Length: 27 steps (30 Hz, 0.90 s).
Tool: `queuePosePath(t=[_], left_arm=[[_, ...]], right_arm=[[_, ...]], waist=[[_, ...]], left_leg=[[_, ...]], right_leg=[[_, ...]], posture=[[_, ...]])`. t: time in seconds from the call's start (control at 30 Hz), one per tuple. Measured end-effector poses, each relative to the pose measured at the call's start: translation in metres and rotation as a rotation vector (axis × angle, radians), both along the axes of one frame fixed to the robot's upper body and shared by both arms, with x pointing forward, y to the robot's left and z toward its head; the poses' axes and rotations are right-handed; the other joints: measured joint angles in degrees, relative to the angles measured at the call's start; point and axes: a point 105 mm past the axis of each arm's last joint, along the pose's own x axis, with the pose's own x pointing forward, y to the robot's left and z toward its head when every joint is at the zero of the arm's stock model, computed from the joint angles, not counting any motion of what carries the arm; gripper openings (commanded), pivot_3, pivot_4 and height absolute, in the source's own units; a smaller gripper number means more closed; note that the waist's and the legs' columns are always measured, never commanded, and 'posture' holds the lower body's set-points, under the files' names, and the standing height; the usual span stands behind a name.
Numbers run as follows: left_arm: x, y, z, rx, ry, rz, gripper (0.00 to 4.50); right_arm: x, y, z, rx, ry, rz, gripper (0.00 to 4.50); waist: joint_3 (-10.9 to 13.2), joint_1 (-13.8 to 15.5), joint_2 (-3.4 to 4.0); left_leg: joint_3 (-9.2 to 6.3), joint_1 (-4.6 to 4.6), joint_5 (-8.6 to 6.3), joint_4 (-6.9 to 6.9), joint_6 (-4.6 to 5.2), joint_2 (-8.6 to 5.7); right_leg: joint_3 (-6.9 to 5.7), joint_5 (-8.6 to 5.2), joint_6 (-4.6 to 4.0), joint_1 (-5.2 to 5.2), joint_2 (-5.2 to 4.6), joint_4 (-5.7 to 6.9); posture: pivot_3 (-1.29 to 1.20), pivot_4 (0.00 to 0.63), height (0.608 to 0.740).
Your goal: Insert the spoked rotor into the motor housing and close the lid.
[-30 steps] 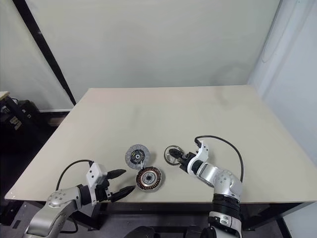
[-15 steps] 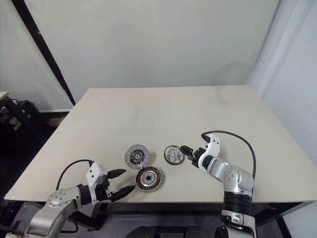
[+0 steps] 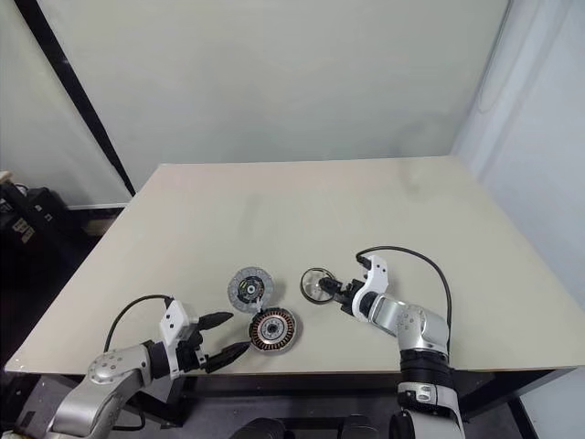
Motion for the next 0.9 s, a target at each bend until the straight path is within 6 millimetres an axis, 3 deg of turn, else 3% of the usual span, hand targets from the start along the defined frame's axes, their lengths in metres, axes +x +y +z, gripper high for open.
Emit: queuePosePath(t=[0.17, 0.43, 0.53, 0.8, 0.9], left_arm=[[0.000, 0.000, 0.000, -0.003, -0.002, 0.006, 4.50], [-0.001, 0.001, -0.002, -0.001, 0.001, 0.016, 4.50], [-0.001, 0.001, -0.002, -0.001, 0.000, 0.017, 4.50], [-0.001, 0.001, -0.001, 0.000, -0.006, 0.018, 4.50], [0.000, 0.001, -0.001, 0.000, -0.007, 0.019, 4.50]], right_arm=[[-0.002, 0.020, 0.000, 0.056, 0.015, 0.040, 4.47], [-0.003, 0.024, -0.001, 0.071, 0.022, 0.051, 4.47], [-0.003, 0.026, -0.002, 0.076, 0.029, 0.052, 3.90], [-0.004, 0.028, -0.006, 0.086, 0.052, 0.035, 1.11], [-0.002, 0.035, 0.001, 0.127, 0.034, 0.042, 0.46]], waist=[[0.0, -0.4, 0.01], [0.0, -0.5, 0.02], [0.0, -0.5, 0.02], [0.0, -0.5, 0.03], [-0.1, -0.6, 0.10]], left_leg=[[-0.03, -0.02, 0.00, -0.02, 0.00, -0.03], [-0.05, -0.01, 0.00, -0.02, -0.01, -0.04], [-0.05, -0.01, 0.00, -0.02, -0.01, -0.04], [-0.04, -0.02, -0.01, -0.02, -0.01, -0.05], [-0.04, 0.03, -0.01, -0.02, -0.01, -0.04]], right_leg=[[-0.01, 0.03, -0.05, -0.02, -0.01, -0.01], [-0.02, 0.03, -0.05, -0.01, -0.01, 0.00], [-0.01, 0.03, -0.05, -0.01, -0.01, 0.00], [-0.01, 0.04, -0.05, -0.02, -0.01, 0.00], [-0.01, 0.04, -0.05, 0.01, -0.01, 0.00]], posture=[[0.00, 0.000, 0.740], [0.00, 0.000, 0.740], [0.00, 0.000, 0.740], [0.00, 0.000, 0.740], [0.00, 0.000, 0.740]])
